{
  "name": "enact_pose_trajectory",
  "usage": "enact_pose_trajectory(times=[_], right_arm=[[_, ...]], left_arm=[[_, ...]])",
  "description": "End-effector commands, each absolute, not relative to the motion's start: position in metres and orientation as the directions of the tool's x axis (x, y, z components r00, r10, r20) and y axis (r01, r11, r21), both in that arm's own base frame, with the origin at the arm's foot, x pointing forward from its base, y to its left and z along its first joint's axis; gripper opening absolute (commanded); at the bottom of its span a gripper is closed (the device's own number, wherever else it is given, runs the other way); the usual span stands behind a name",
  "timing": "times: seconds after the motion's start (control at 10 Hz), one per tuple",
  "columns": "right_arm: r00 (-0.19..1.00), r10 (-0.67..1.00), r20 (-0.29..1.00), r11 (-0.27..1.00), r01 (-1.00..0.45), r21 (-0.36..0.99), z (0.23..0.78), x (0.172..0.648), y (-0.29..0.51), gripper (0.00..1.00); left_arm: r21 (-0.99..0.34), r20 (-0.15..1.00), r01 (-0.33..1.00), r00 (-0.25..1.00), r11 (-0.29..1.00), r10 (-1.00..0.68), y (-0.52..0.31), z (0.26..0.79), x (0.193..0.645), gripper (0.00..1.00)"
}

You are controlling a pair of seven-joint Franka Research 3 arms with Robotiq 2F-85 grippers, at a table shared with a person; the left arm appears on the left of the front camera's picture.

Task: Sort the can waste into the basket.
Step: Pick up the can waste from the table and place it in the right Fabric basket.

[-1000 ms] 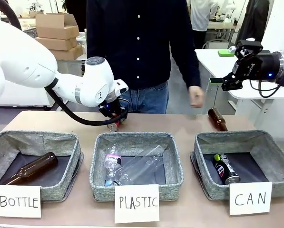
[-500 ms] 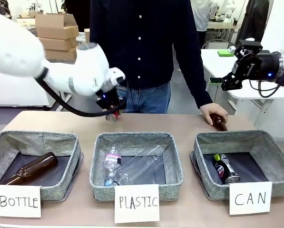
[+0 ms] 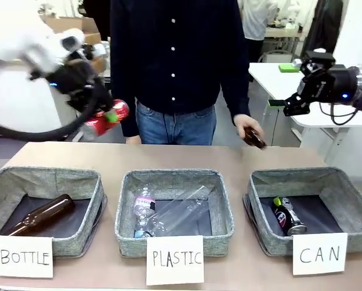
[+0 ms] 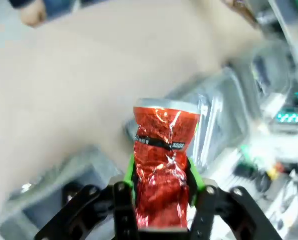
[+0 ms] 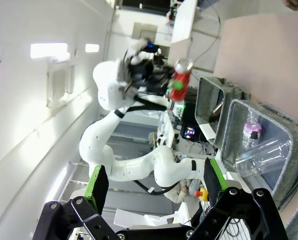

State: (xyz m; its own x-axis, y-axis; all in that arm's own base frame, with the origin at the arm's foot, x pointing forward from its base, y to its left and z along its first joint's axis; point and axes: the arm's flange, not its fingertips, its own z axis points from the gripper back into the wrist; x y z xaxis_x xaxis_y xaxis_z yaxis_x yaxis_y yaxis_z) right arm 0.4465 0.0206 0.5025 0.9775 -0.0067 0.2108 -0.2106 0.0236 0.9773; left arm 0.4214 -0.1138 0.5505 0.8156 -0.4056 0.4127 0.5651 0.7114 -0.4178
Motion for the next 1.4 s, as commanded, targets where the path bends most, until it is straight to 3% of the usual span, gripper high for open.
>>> enact_pose_trajectory(times=[0.0,0.2,0.3,0.4,0.5,1.3], right_arm=[[0.981,0.007,0.193,0.027,-0.193,0.981,0.508,0.447,0.019,1.0],[0.981,0.007,0.193,0.027,-0.193,0.981,0.508,0.447,0.019,1.0],[0.981,0.007,0.193,0.027,-0.193,0.981,0.508,0.447,0.019,1.0],[0.981,0.007,0.193,0.027,-0.193,0.981,0.508,0.447,0.019,1.0],[0.981,0.007,0.193,0.027,-0.193,0.981,0.508,0.447,0.019,1.0],[0.981,0.007,0.193,0.027,-0.193,0.981,0.508,0.447,0.019,1.0]], left_arm=[[-0.44,0.442,0.659,0.751,0.611,-0.491,-0.038,0.553,0.355,0.0],[-0.475,0.527,0.7,0.711,0.533,-0.465,-0.003,0.55,0.312,0.0],[-0.513,0.502,0.69,0.724,0.511,-0.473,-0.001,0.542,0.306,0.0],[-0.509,0.478,0.646,0.762,0.569,-0.437,-0.002,0.536,0.31,0.0],[-0.5,0.513,0.691,0.722,0.523,-0.464,0.005,0.551,0.3,0.0],[-0.5,0.513,0.691,0.722,0.523,-0.464,0.005,0.551,0.3,0.0]])
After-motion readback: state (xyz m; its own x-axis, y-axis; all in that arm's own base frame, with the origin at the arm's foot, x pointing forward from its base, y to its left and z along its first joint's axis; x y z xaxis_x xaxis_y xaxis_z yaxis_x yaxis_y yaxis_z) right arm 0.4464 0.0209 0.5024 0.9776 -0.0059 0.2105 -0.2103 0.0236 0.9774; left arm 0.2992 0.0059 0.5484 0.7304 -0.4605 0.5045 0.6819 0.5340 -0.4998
